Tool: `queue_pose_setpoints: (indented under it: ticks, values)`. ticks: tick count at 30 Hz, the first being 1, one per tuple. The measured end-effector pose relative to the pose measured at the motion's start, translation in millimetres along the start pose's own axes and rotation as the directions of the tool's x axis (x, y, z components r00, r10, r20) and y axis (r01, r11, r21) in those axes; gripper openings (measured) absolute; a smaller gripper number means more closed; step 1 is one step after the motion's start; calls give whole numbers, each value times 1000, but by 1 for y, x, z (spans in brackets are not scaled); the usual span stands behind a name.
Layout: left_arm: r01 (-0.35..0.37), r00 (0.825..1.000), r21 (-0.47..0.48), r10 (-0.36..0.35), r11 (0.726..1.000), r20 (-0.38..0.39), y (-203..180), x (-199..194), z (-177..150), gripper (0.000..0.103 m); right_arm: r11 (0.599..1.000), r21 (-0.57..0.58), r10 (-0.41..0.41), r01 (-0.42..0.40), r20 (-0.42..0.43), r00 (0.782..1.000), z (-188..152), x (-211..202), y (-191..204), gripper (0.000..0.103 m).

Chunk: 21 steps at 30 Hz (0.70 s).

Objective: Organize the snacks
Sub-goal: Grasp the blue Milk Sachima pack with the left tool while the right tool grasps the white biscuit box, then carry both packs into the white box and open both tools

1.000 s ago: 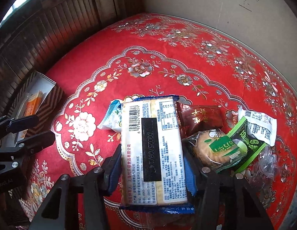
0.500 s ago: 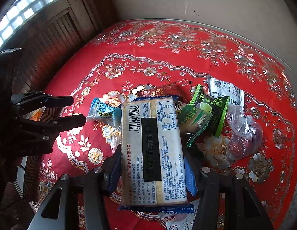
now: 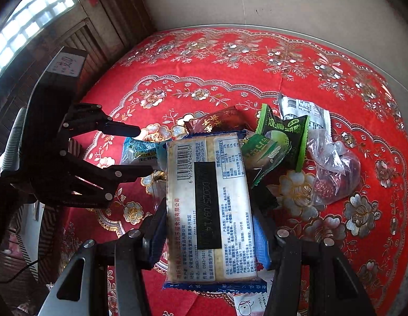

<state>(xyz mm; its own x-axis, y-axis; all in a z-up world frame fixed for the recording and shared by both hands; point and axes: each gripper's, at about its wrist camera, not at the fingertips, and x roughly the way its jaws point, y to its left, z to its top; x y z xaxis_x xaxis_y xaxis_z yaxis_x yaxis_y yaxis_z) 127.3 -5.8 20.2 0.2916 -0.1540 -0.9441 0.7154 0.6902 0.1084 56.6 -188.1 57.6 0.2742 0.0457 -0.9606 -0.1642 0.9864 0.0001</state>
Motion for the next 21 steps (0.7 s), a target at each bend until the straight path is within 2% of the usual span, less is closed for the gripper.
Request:
queue_pose_setpoints:
  ticks: [1, 3, 5, 8, 10, 12, 15, 21]
  values:
    - [6, 1000, -9, -5, 1000, 24, 2, -3, 1, 60, 1000, 0, 1, -1, 2, 1000, 0, 1, 0, 54]
    - [30, 1000, -50, -29, 998, 12, 8, -3, 1, 57, 1000, -1, -5, 5, 4, 1000, 0, 2, 0, 54]
    - [52, 998, -105, -49, 993, 28, 11, -4, -1, 30, 1000, -9, -18, 18, 12, 1000, 1, 2, 4, 54]
    - [38, 999, -179, -32, 983, 35, 9, -10, -7, 29, 1000, -15, -22, 23, 27, 999, 1, 0, 8, 54]
    - [58, 998, -252, -48, 966, 46, 7, -14, -14, 29, 1000, -17, -17, 18, 40, 999, 1, -3, 11, 54]
    - [50, 998, -317, -32, 947, 62, 3, -23, -23, 29, 1000, -21, -9, 10, 50, 999, 1, -7, 16, 54]
    - [10, 998, -420, 20, 907, 66, -2, -39, -36, 29, 1000, -30, 1, 1, 53, 999, 0, -11, 23, 54]
    - [-90, 986, -588, 154, 804, 60, -8, -75, -67, 29, 998, -39, 41, -39, 57, 998, -9, -17, 41, 54]
